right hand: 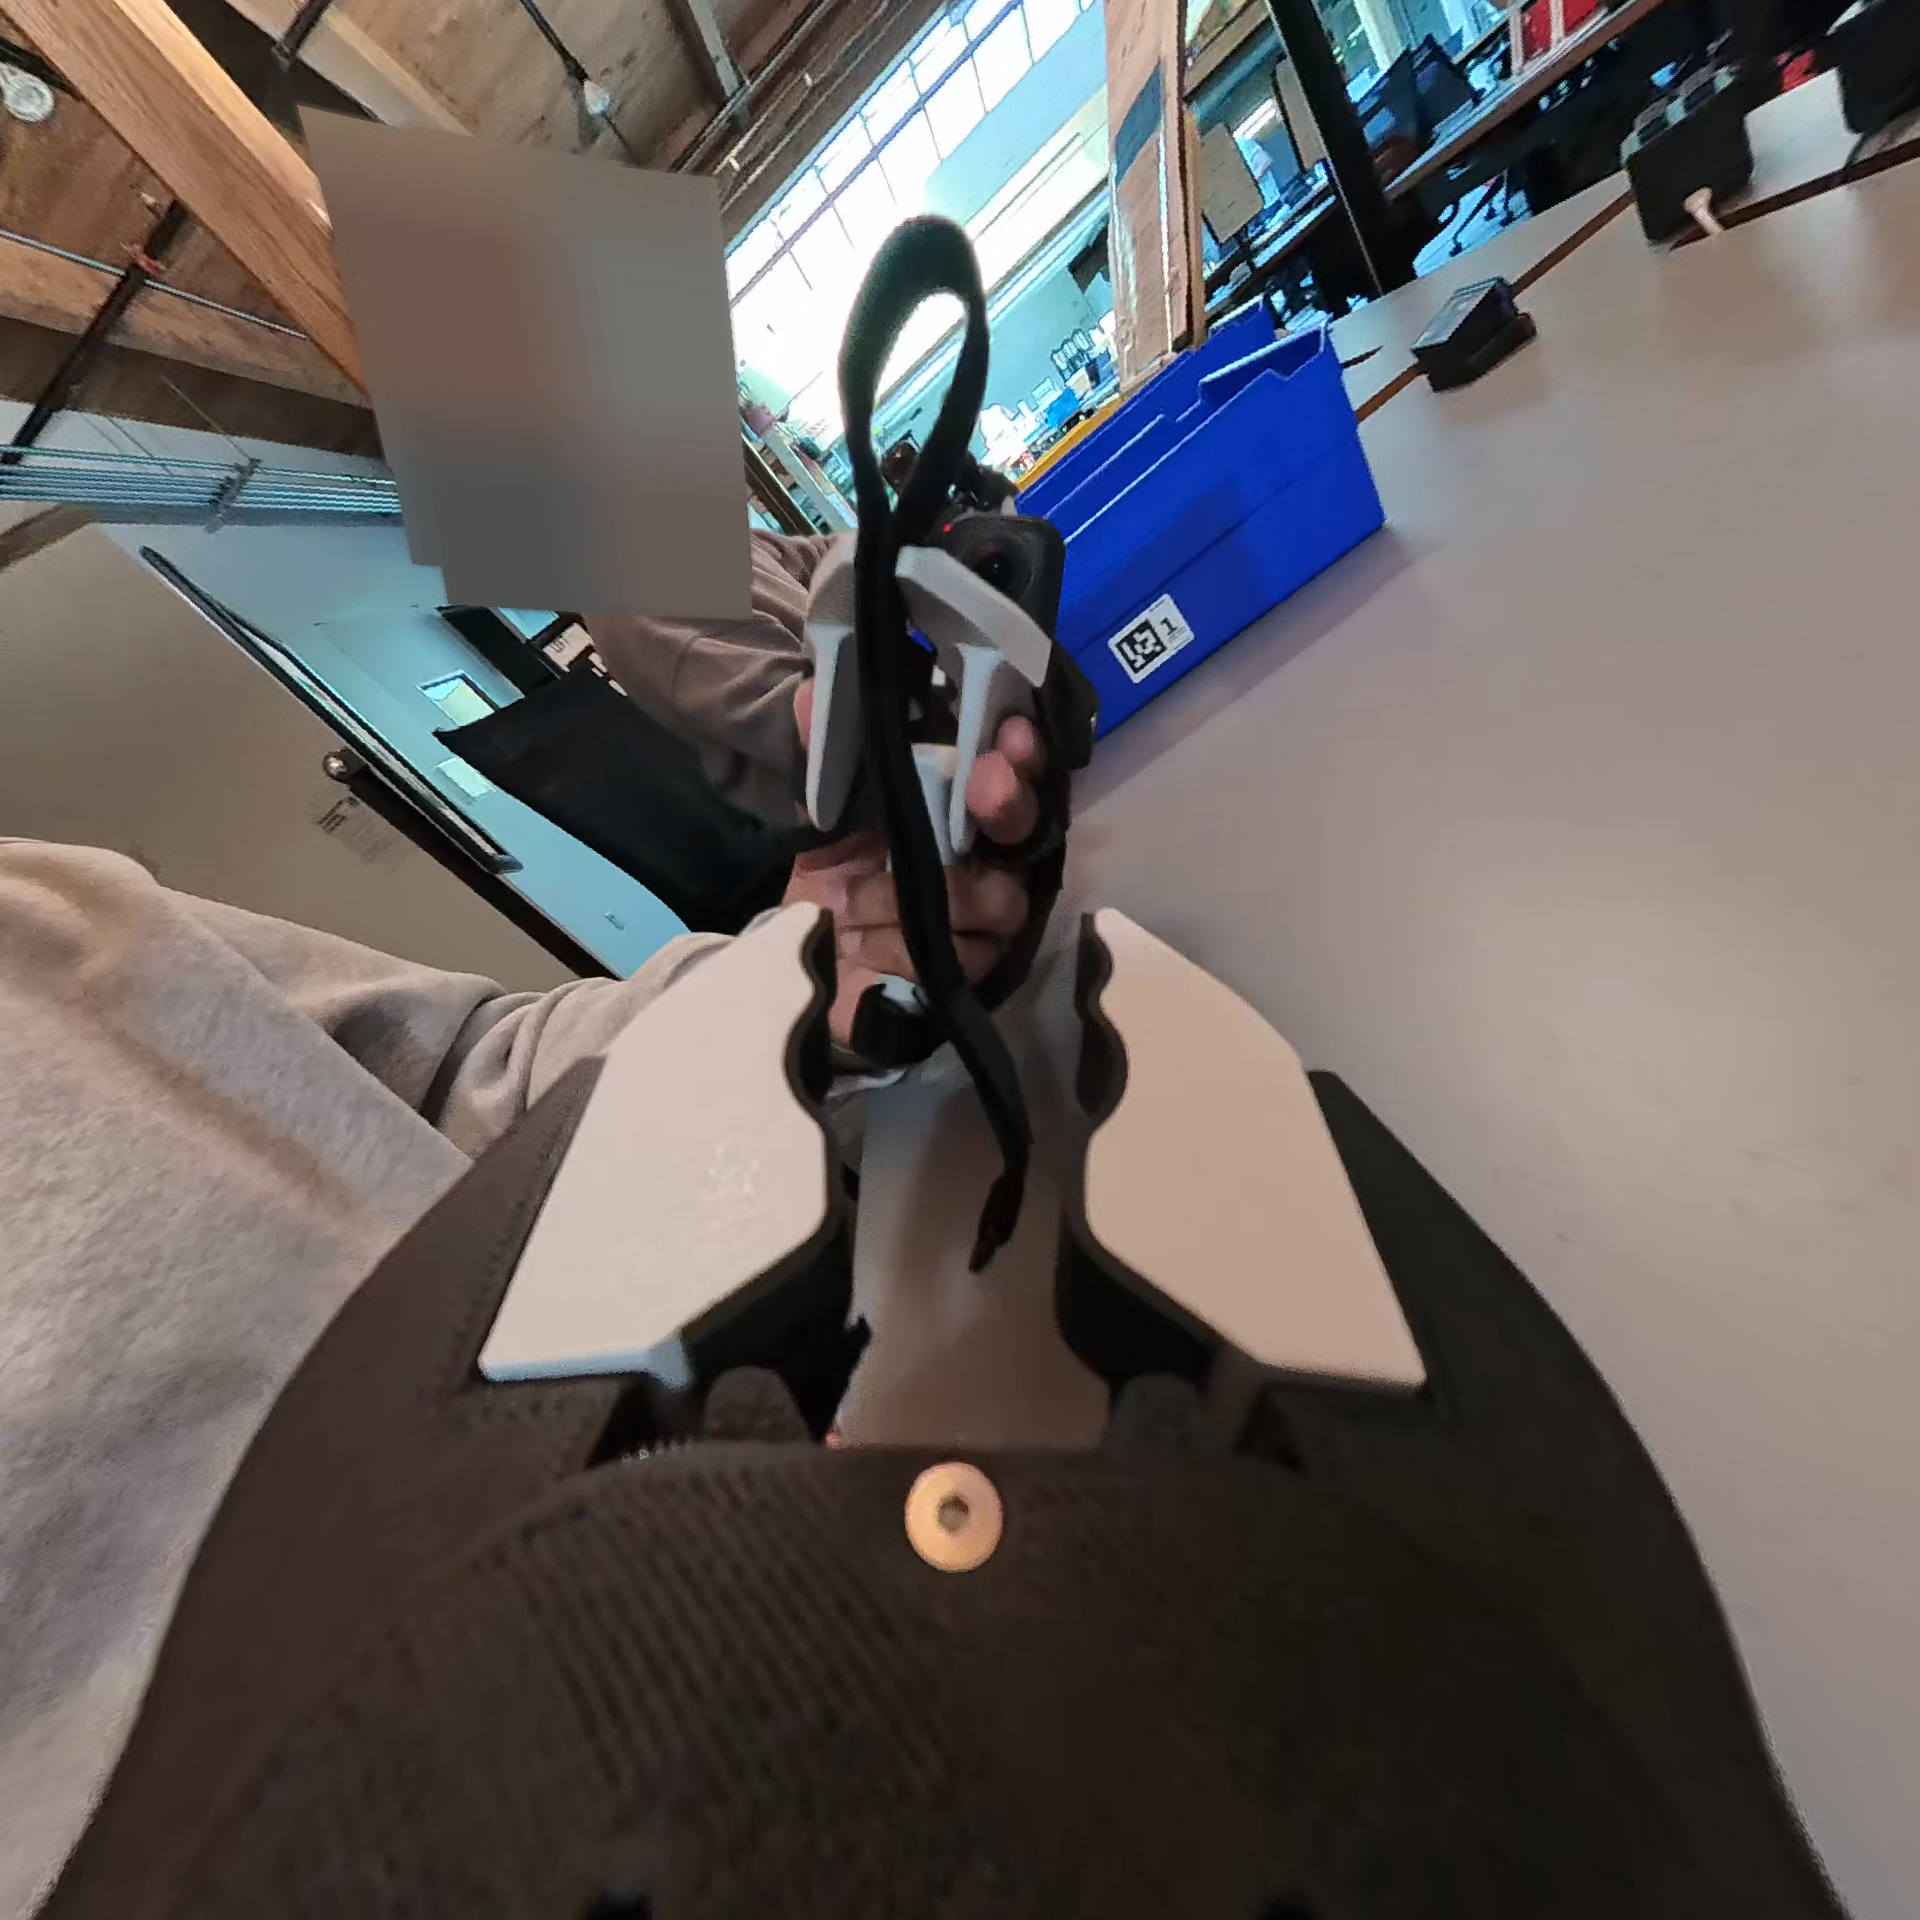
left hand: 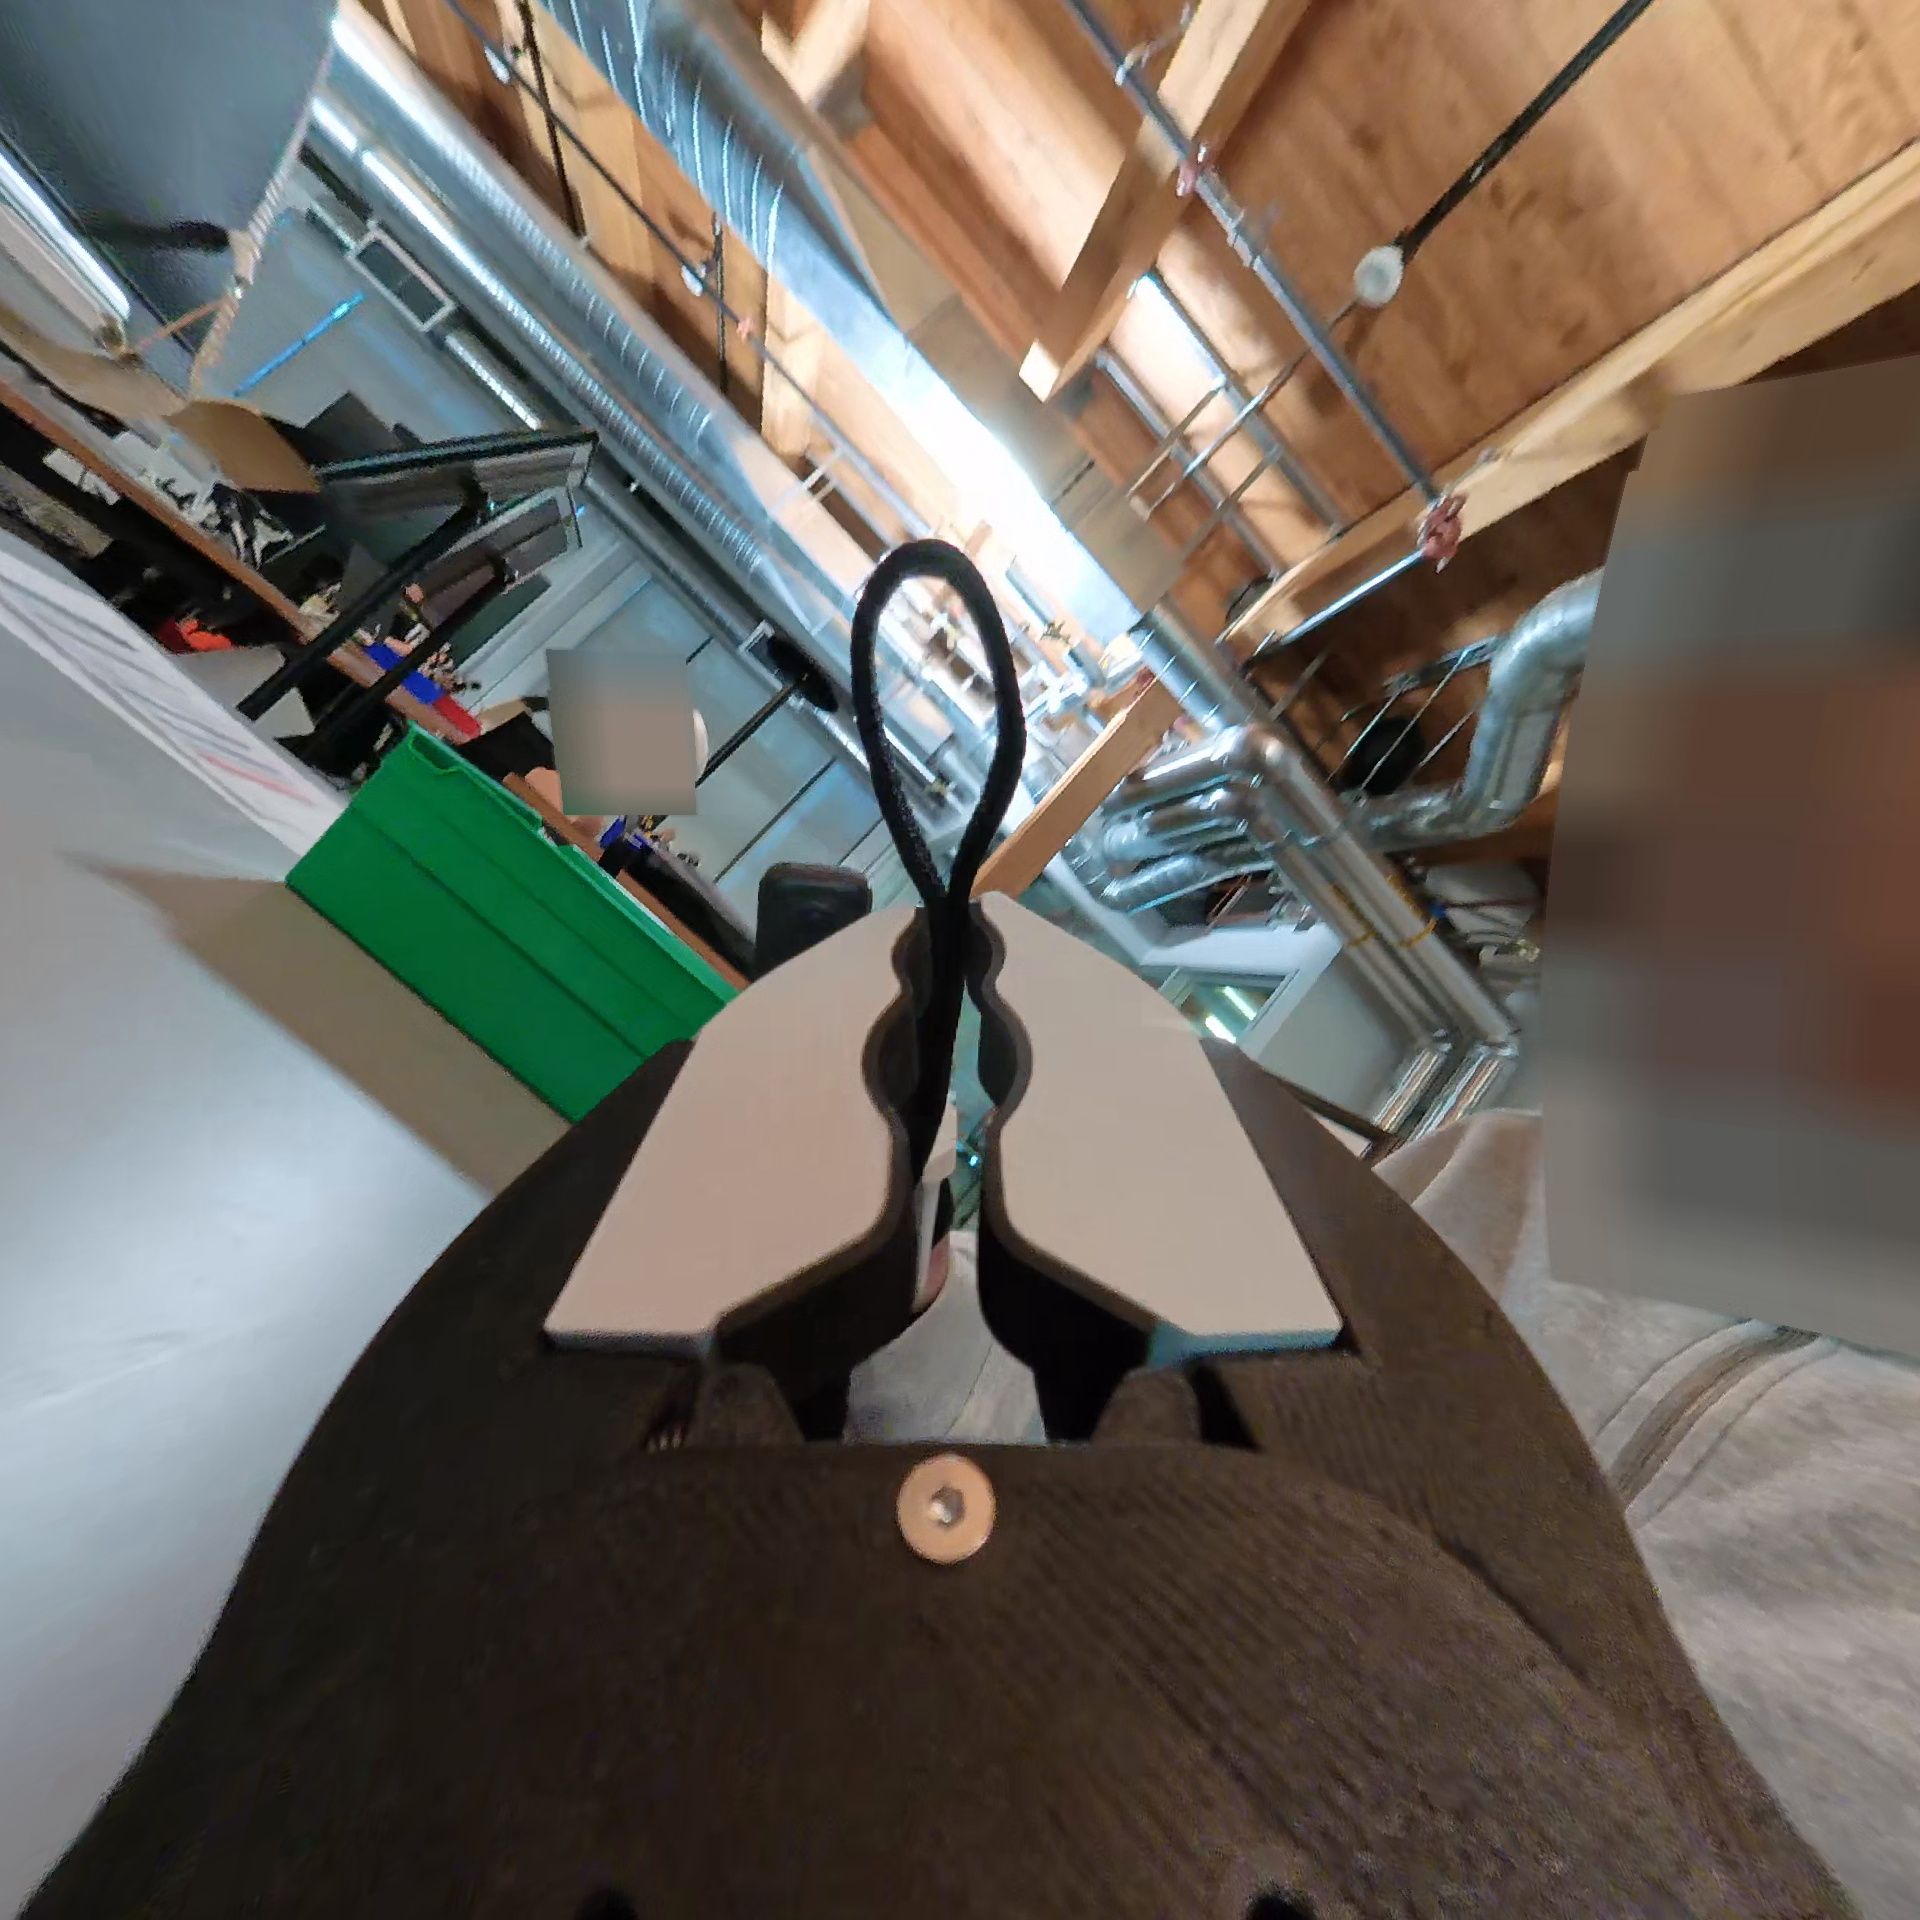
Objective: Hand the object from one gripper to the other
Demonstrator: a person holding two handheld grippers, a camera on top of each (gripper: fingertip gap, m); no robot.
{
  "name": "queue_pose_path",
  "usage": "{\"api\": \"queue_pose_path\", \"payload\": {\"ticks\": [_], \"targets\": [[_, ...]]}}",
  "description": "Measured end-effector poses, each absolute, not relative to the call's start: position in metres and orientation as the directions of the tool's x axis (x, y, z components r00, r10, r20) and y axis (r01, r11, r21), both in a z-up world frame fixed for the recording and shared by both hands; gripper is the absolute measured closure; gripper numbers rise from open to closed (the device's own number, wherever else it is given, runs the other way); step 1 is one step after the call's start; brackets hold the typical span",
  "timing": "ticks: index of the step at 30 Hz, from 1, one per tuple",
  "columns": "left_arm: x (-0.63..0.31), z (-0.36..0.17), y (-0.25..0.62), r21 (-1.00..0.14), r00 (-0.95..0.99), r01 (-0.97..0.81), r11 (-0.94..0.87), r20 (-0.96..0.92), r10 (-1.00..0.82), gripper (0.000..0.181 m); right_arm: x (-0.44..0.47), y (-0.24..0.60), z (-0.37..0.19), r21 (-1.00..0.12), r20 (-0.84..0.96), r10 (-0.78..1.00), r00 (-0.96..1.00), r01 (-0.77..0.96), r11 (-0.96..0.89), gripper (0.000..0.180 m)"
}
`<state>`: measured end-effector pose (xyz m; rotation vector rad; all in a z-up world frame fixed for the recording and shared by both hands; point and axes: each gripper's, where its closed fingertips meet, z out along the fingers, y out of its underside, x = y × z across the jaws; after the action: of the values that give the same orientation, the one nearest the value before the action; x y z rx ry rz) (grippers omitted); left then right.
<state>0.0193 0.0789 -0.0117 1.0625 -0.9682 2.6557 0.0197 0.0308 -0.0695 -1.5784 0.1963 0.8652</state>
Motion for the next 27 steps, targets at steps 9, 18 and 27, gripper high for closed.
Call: {"api": "queue_pose_path", "payload": {"ticks": [9, 18, 27], "targets": [[0.017, -0.006, 0.099, -0.439, -0.758, -0.279, -0.854, 0.646, -0.084, 0.175, -0.007, 0.037, -0.096, -0.829, -0.534, 0.325, 0.78, -0.409, -0.381, 0.135], [0.015, -0.003, 0.101, -0.392, -0.774, -0.295, -0.872, 0.633, -0.022, 0.175, -0.007, 0.039, -0.108, -0.814, -0.524, 0.262, 0.811, -0.386, -0.434, 0.157], [0.024, -0.006, 0.1, -0.416, -0.738, -0.249, -0.875, 0.666, -0.106, 0.128, -0.011, 0.037, -0.096, -0.818, -0.547, 0.313, 0.776, -0.416, -0.398, 0.175]]}}
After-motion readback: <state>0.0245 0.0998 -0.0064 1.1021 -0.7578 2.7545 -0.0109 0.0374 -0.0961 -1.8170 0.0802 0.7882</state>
